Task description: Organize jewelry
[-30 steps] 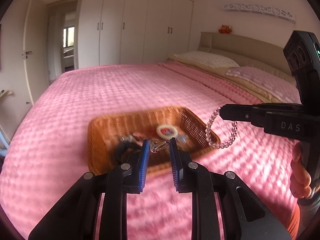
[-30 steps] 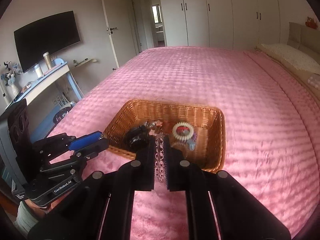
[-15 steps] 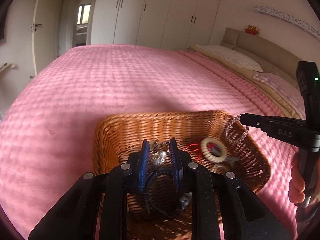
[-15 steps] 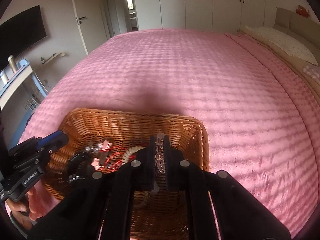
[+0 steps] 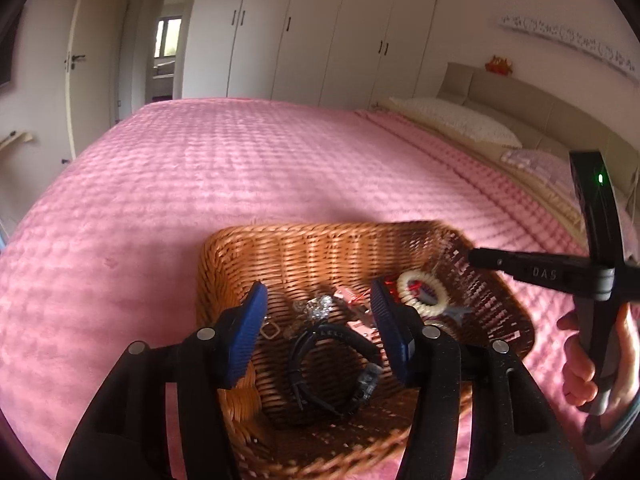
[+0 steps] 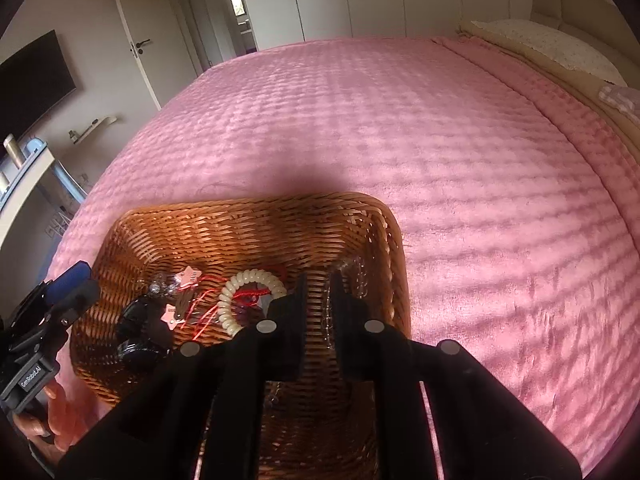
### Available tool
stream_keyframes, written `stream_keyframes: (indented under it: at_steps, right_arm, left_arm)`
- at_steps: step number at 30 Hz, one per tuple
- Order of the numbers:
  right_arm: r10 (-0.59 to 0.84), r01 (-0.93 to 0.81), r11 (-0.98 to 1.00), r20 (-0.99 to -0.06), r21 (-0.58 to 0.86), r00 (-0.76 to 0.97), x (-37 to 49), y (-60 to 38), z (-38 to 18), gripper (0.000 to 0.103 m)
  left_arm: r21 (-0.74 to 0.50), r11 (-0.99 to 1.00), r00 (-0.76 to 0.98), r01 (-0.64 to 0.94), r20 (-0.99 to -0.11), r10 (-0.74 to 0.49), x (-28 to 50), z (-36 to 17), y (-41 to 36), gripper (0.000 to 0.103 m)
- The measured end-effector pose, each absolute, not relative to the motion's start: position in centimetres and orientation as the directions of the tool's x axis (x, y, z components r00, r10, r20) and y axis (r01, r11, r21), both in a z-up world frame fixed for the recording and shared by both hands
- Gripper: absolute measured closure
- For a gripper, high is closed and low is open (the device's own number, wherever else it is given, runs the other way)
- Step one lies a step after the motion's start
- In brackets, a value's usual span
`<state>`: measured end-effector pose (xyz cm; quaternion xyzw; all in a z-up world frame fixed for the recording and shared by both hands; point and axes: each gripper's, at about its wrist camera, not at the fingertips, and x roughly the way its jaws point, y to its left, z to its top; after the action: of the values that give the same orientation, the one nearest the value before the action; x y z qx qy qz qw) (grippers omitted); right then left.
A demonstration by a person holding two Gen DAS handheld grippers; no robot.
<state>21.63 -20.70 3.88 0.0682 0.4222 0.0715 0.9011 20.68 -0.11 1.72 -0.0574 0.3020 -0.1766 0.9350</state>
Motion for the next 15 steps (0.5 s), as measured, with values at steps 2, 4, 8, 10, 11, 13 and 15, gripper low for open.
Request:
stream_keyframes:
  at_steps: [2,4,8,10,11,13,15]
  right_arm:
    - [0.208,-0.093,0.976,-0.728,0.196,0.653,20.0,-20.5,5.1,0.086]
    - [0.239,-0.125,0.969,-0.701,0.211,0.672,18.3,-20.4,6.2,0.068]
    - [0.266,-0.176,0.963,-0.587,0.206,0.765,12.5,-19.8,8.4,0.038]
    - [0.259,-0.187,0.964,-0.535,0.187,0.804,9.6,-19.4,8.7,0.032]
    - [0.246,-0.186,0.968,-0.507,0.167,0.826,7.9,-19.2,8.7,0.030]
    - [0.207,-0.170,0.978,-0.451,0.121,0.868,5.0,-18.7,8.5,0.023]
    - [0.175,-0.154,0.984,-0.401,0.086,0.899,2.5,-18.4,8.1,0.020]
  left_arm:
    - [-0.271,0.910,0.752,0.314,-0.514,-0.413,19.6,2.7,0.7,0.050]
    - [-0.303,0.896,0.758,0.325,-0.483,-0.438,18.0,3.7,1.5,0.050]
    - [-0.317,0.902,0.801,0.294,-0.433,-0.413,13.6,4.7,2.0,0.040]
    - [-0.324,0.909,0.819,0.263,-0.423,-0.388,11.2,4.3,1.8,0.040]
    - [-0.328,0.911,0.825,0.250,-0.421,-0.378,10.2,4.0,1.7,0.040]
    - [-0.334,0.912,0.827,0.238,-0.423,-0.370,7.8,3.1,1.1,0.040]
    - [-0.305,0.927,0.837,0.219,-0.429,-0.339,5.6,2.3,0.4,0.040]
